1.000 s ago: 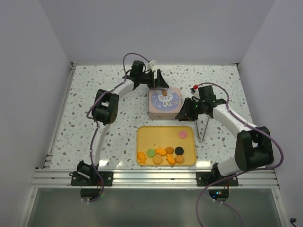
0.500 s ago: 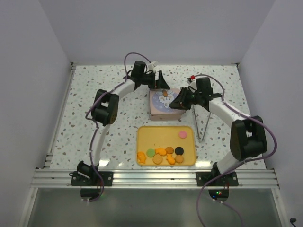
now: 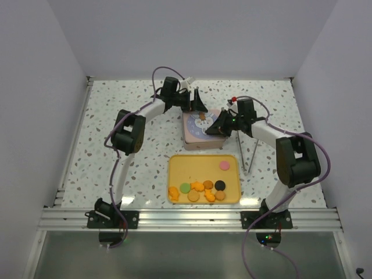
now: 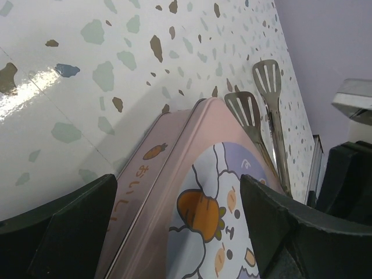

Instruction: Pack the cookies

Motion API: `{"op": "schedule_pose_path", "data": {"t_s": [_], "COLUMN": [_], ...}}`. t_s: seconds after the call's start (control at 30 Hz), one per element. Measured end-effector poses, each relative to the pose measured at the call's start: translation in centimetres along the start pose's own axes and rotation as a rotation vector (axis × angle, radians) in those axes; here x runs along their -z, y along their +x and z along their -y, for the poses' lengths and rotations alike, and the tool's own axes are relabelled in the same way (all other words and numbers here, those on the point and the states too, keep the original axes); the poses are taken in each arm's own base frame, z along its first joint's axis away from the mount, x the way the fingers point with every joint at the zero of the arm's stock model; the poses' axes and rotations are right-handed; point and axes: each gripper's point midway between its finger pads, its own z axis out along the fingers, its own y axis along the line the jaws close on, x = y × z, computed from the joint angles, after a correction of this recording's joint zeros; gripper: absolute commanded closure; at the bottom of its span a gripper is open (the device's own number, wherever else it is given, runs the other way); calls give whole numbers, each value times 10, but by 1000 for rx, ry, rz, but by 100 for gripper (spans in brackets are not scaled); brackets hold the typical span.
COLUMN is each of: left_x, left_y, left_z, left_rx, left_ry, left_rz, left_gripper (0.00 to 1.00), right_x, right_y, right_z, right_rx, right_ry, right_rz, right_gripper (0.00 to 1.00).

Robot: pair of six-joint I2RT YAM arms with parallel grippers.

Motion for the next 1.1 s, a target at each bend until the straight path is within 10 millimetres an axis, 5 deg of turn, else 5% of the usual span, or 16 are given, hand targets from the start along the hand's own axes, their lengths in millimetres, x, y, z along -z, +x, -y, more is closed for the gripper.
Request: {"op": "schedule_pose_path", "data": {"t_s": [0.2, 0.77, 1.1], "left_x": [1, 11, 35], "left_y": [2, 17, 35], "left_z": [0, -4, -18], "left_rx": [3, 10, 43], "left_ry": [-2, -39, -85], "left_rz": [-2, -5, 41], "left_gripper": [8, 11, 11], "right_x": [-5, -15, -29], "right_y": [33, 43, 60], "right_z": [32, 25, 11], "right_rx": [-59, -22, 18], "right_ry": [45, -2, -25], "right_rz": [-65, -106, -166], "right_gripper": [83, 85, 85]}}
